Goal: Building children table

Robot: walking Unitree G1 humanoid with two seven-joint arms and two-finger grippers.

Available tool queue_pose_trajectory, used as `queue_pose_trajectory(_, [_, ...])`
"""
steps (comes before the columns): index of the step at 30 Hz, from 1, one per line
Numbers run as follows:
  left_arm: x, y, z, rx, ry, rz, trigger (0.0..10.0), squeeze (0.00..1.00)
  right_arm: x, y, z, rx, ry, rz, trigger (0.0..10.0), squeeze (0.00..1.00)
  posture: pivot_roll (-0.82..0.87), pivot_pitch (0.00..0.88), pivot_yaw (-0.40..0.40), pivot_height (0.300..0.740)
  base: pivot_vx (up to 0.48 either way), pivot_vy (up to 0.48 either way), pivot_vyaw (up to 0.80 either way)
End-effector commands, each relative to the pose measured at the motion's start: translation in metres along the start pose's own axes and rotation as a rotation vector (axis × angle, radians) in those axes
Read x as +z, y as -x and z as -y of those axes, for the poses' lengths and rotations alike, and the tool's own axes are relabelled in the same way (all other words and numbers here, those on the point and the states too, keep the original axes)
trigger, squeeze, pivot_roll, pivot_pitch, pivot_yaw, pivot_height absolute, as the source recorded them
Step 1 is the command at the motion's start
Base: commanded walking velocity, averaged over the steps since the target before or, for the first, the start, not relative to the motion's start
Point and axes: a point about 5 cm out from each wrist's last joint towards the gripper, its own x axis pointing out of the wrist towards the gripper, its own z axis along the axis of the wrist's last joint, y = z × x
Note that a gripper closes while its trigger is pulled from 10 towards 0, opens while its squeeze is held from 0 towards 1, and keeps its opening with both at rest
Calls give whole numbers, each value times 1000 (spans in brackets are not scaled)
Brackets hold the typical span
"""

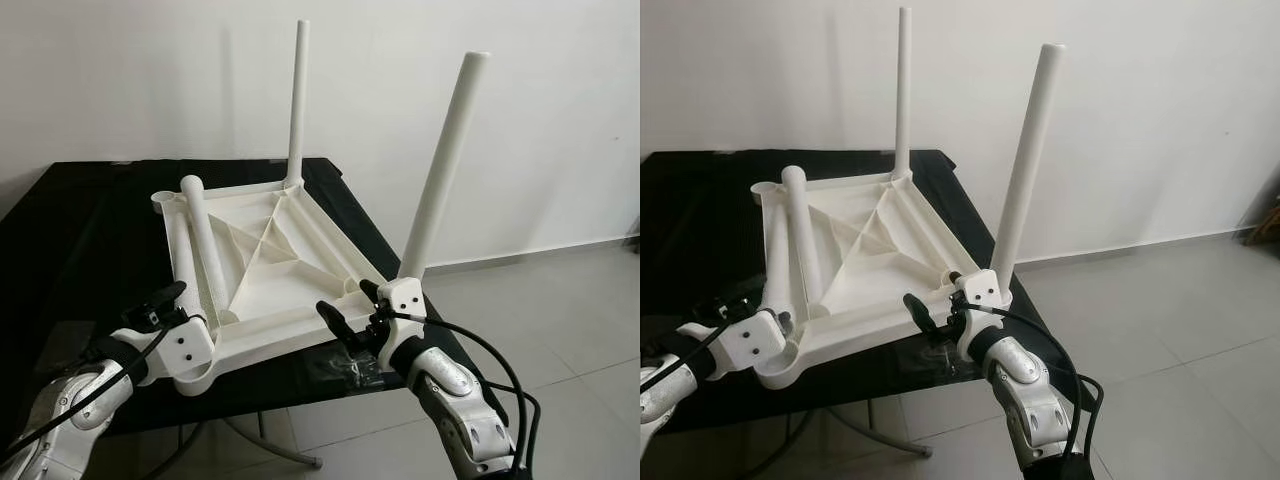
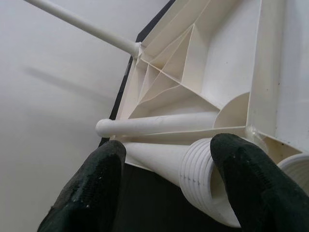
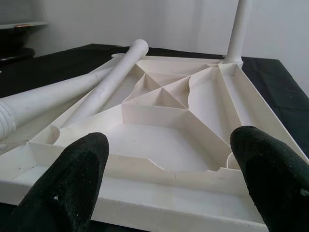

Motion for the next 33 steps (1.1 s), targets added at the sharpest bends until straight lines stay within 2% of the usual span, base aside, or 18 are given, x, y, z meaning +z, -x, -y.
queue_pose_trajectory(1, [-2, -1, 5, -18, -42, -20, 10000, 0, -1, 3, 1, -10, -24, -2, 10000, 0, -44, 0, -38, 740, 0, 0, 0])
queue_pose_trajectory(8, [-9, -4, 7, -45, -150, -45, 10000, 0, -1, 3, 0, -10, -30, 0, 10000, 0, -48, 0, -29, 740, 0, 0, 0])
queue_pose_trajectory(15, [-13, -10, 5, -41, -200, -61, 10000, 0, 0, 3, -1, -13, -34, 3, 10000, 0, -48, 0, -27, 740, 0, 0, 0])
queue_pose_trajectory(19, [-15, -21, 2, -14, -245, -91, 10000, 0, 0, 3, -1, -14, -36, 4, 10000, 0, -46, 0, -27, 740, 0, 0, 0])
queue_pose_trajectory(22, [-17, -36, 4, -15, -293, -118, 10000, 0, 0, 3, -3, -14, -38, 4, 10000, 0, -55, 0, -24, 740, 0, 0, 0])
queue_pose_trajectory(23, [-17, -36, 4, -15, -293, -118, 10000, 0, 0, 3, -3, -14, -38, 4, 10000, 0, -55, 0, -24, 740, 0, 0, 0])
queue_pose_trajectory(24, [-18, -41, 6, -16, -303, -124, 10000, 0, 0, 3, -3, -14, -38, 3, 10000, 0, -55, 0, -24, 740, 0, 0, 0])
queue_pose_trajectory(25, [-20, -53, 8, -26, -330, -141, 10000, 0, 0, 3, -3, -15, -39, 3, 10000, 0, -60, 0, -20, 740, 0, 0, 0])
queue_pose_trajectory(28, [-21, -59, 9, -31, -341, -149, 10000, 0, 0, 4, -4, -15, -39, 3, 10000, 0, -60, 0, -21, 740, 0, 0, 0])
queue_pose_trajectory(29, [-23, -62, 10, -40, -348, -157, 4510, 0, 0, 4, -4, -15, -41, 3, 10000, 0, -61, 0, -20, 740, 0, 0, 0])
queue_pose_trajectory(30, [-24, -65, 11, -48, -358, -159, 0, 0, 0, 4, -4, -16, -42, 3, 10000, 0, -63, 0, -19, 740, 0, 0, 0])
queue_pose_trajectory(33, [-28, -68, 14, -51, -370, -172, 0, 0, 1, 4, -4, -16, -44, 3, 10000, 0, -65, 0, -19, 740, 0, 0, 0])
